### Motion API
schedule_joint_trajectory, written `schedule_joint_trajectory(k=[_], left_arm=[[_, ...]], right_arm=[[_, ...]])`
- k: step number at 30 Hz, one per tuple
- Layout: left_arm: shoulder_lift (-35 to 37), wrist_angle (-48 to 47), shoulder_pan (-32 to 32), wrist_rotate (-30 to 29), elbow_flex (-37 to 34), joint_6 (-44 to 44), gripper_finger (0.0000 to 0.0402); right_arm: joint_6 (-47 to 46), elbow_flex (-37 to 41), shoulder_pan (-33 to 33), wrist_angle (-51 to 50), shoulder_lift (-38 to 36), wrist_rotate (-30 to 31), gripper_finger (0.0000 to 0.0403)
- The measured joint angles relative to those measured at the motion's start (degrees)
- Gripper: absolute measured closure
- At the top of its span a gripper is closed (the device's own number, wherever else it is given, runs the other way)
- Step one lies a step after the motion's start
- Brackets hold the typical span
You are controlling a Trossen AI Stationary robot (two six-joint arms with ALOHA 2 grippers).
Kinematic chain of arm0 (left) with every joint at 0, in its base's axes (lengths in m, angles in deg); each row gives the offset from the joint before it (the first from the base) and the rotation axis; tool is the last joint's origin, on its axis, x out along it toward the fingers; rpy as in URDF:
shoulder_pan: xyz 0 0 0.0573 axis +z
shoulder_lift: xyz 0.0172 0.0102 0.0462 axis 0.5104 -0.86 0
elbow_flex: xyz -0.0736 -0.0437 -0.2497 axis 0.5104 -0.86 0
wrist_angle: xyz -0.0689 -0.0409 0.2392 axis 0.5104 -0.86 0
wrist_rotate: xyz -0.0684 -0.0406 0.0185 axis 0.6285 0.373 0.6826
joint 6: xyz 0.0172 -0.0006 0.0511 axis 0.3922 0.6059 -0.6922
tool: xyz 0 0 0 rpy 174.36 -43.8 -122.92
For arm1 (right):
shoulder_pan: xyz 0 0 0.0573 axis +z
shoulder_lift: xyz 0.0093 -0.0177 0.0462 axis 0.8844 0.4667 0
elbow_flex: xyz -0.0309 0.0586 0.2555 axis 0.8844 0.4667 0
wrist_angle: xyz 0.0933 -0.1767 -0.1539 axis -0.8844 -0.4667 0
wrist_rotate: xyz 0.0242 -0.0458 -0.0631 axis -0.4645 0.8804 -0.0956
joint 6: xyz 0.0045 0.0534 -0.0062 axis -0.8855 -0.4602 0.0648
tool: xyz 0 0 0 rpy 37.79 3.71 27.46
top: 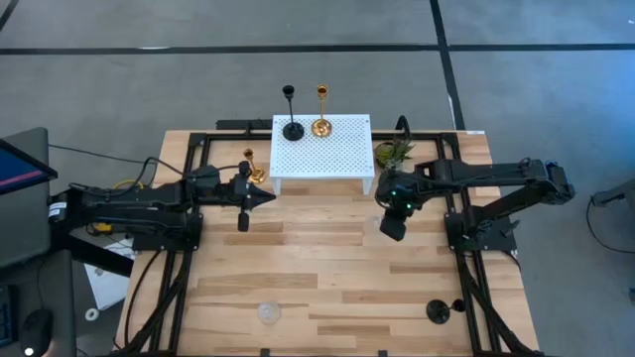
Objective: Pick & Place candle stick holders
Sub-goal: Put the top transparent candle holder on the shelf
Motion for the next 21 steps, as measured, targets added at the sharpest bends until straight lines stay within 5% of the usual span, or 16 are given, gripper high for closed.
schedule_joint_trajectory(k=[21], left_arm=[[-0.11,0.46,0.0,0.02,0.0,-0.29,0.0394]], right_arm=[[24.92,-50.0,-17.88,-24.51,27.25,2.99,0.0389]])
